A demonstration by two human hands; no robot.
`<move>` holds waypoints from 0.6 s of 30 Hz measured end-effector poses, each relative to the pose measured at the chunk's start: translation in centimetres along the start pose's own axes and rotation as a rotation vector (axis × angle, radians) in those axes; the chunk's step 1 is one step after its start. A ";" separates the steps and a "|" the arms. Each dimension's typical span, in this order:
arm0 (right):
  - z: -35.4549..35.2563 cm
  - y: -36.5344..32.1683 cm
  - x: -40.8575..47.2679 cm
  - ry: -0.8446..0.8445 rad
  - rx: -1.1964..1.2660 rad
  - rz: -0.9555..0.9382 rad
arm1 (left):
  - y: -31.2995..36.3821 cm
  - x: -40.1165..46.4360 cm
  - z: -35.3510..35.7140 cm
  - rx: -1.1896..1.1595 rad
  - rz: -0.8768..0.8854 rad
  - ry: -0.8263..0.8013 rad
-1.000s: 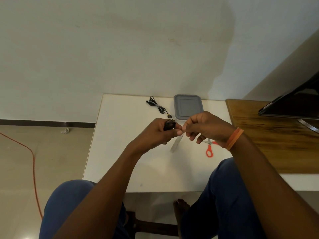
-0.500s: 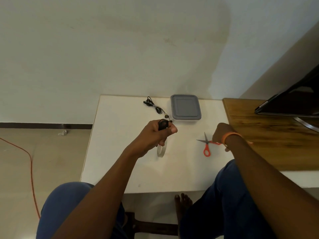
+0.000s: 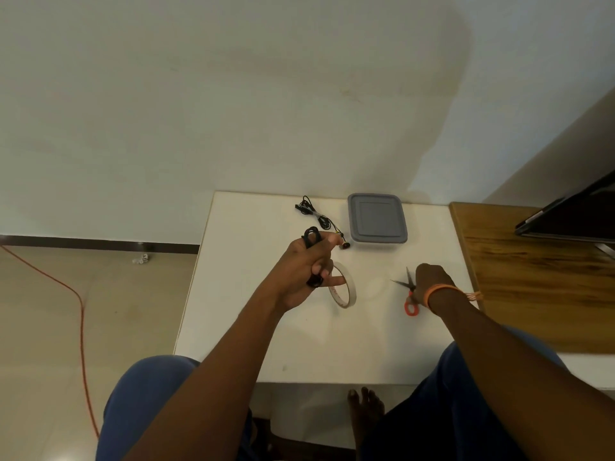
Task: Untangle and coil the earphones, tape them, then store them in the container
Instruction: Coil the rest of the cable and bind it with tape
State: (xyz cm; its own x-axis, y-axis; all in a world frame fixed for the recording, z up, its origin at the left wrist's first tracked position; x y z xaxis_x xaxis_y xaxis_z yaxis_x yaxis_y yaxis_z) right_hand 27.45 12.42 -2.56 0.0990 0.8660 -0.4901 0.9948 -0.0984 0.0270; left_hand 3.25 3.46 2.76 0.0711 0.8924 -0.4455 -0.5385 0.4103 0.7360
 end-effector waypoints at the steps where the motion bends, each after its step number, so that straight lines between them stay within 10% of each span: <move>1: 0.1 0.0 -0.1 0.004 0.036 0.022 | 0.2 0.0 0.0 -0.037 0.003 0.000; 18: 2.8 0.7 -1.9 0.195 0.357 0.316 | 1.7 0.1 -1.5 -0.385 0.048 -0.072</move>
State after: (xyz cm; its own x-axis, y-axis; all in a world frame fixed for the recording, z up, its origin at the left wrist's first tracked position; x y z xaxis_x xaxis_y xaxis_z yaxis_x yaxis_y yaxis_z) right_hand 27.91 9.33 -4.00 0.4299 0.8388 -0.3339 0.8483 -0.5019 -0.1686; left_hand 1.05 3.94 3.25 0.0894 0.9253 -0.3686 -0.8172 0.2797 0.5039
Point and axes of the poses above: each hand's wrist, its own x-axis towards the middle knuckle, its own z-axis out of the palm, y = z × x, the point moved 6 cm from there along x, towards the middle knuckle, and after that the axes turned 3 degrees about -x, right-handed, at the moved point
